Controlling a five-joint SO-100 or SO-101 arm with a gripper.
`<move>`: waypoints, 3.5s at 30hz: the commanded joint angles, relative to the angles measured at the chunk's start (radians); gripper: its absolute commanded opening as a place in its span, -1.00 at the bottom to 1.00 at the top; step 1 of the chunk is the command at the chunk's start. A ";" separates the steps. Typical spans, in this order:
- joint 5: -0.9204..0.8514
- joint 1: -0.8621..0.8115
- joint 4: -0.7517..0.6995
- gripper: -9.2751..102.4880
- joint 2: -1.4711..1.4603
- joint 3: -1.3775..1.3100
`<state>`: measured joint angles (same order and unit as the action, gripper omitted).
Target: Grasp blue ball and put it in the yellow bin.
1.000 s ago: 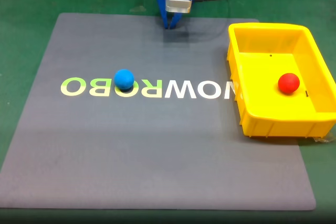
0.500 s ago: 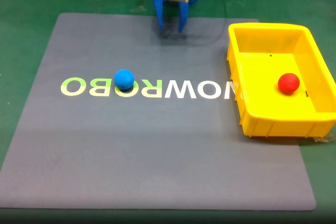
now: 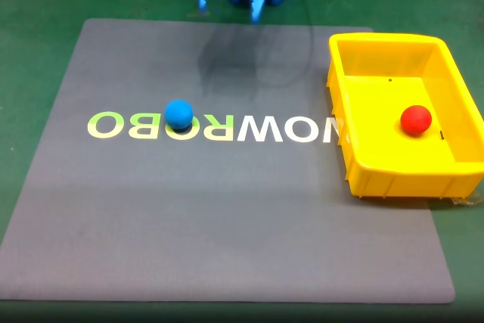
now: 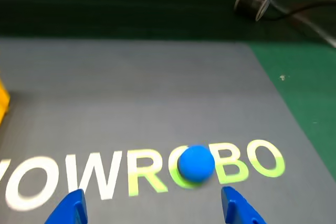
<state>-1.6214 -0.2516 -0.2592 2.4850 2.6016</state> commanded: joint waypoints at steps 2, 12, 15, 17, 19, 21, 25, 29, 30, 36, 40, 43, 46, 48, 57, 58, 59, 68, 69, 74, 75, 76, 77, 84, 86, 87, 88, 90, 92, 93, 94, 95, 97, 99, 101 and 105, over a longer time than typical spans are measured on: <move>0.049 -0.043 0.078 -0.31 -0.383 -0.296; -0.086 -0.144 0.069 -0.34 -0.696 -0.476; -0.092 -0.144 0.049 -0.34 -0.715 -0.471; -0.084 -0.138 0.021 -0.33 -0.721 -0.479; -0.084 -0.135 0.014 -0.33 -0.742 -0.479; -0.078 -0.130 0.014 -0.33 -0.769 -0.479; -0.046 -0.112 0.023 -0.34 -0.830 -0.486; -0.037 -0.110 0.025 -0.34 -0.890 -0.508; -0.037 -0.110 0.025 -0.34 -0.904 -0.515; -0.037 -0.118 0.032 -0.34 -0.973 -0.586; -0.048 -0.132 0.035 -0.34 -1.023 -0.634; -0.054 -0.133 0.035 -0.34 -1.049 -0.657; -0.055 -0.133 0.035 -0.39 -1.072 -0.675; -0.055 -0.133 0.035 -0.43 -1.094 -0.696; -0.075 -0.138 0.028 -0.83 -1.150 -0.721; -0.078 -0.138 0.028 -0.83 -1.154 -0.721; -0.083 -0.138 0.026 -0.83 -1.157 -0.721; -0.084 -0.132 0.035 -0.83 -1.143 -0.729; -0.083 -0.130 0.044 -0.83 -1.127 -0.729; -0.069 -0.098 0.055 -0.83 -0.962 -0.747; -0.066 -0.081 0.057 -0.83 -0.920 -0.752; -0.060 -0.061 0.057 -0.83 -0.879 -0.755; -0.054 -0.037 0.057 -0.83 -0.839 -0.758; -0.017 0.233 0.018 -0.83 -0.637 -0.741; -0.015 0.328 0.011 -0.83 -0.609 -0.730; -0.014 0.376 0.008 -0.83 -0.603 -0.726; -0.011 0.420 0.005 -0.83 -0.597 -0.721; -0.005 0.503 0.005 -0.83 -0.594 -0.712; -0.006 0.568 0.005 -0.83 -0.594 -0.703; -0.006 0.595 0.005 -0.83 -0.597 -0.699; -0.006 0.617 0.005 -0.83 -0.601 -0.693; -0.006 0.635 0.005 -0.83 -0.607 -0.690; -0.009 0.660 0.012 -0.83 -0.630 -0.690; -0.011 0.670 0.034 -0.83 -0.657 -0.690; -0.021 0.673 0.052 -0.83 -0.683 -0.690; -0.040 0.664 0.060 -0.83 -0.698 -0.690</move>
<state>-1.6460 0.4065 -0.2316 1.7794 1.9236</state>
